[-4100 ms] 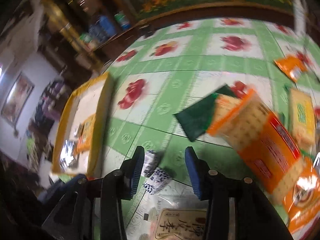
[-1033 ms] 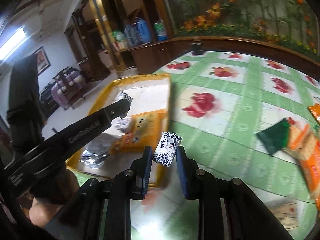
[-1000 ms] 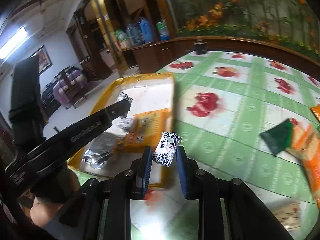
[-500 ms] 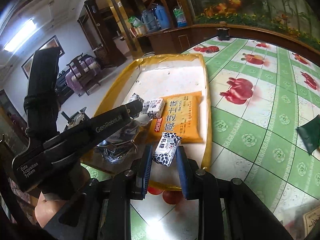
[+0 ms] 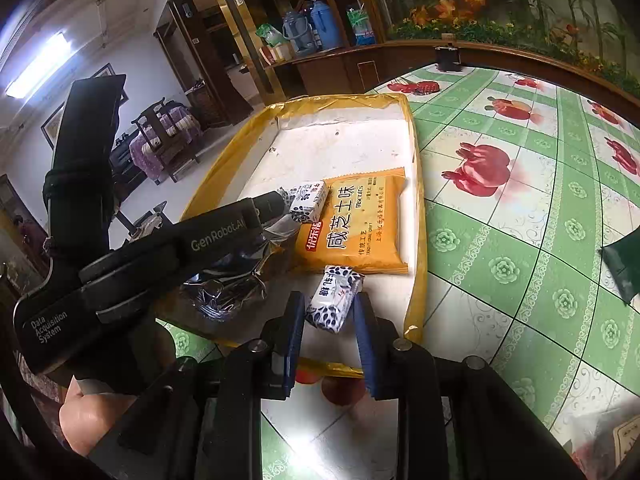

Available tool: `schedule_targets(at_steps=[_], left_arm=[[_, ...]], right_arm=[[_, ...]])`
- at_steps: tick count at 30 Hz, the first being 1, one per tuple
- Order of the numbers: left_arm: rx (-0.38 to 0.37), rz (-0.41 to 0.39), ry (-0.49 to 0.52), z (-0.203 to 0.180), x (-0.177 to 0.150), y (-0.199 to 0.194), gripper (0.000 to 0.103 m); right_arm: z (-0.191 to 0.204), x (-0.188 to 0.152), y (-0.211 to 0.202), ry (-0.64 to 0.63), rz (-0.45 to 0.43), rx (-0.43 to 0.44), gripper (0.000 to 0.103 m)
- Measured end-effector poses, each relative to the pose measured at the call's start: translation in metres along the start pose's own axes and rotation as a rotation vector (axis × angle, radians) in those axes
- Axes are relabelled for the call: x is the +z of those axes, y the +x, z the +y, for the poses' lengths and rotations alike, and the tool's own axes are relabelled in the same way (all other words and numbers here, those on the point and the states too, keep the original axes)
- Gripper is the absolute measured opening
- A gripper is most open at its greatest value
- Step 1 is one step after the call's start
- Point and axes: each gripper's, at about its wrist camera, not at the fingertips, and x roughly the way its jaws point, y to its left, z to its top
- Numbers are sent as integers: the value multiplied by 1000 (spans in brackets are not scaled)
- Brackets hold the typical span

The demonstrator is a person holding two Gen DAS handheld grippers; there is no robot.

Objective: Organize snacks
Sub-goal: 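Carry both candy packets over the tray and lower them near the biscuit pack, then open both grippers to release the candy packets into the tray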

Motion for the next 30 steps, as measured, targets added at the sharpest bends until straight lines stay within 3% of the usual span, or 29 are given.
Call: schedule_targets(at_steps=[30], left_arm=[[-7,-6,-7,1,0,-1,13]], right_arm=[[-1,-1,-2,-11,-5,-3,29]])
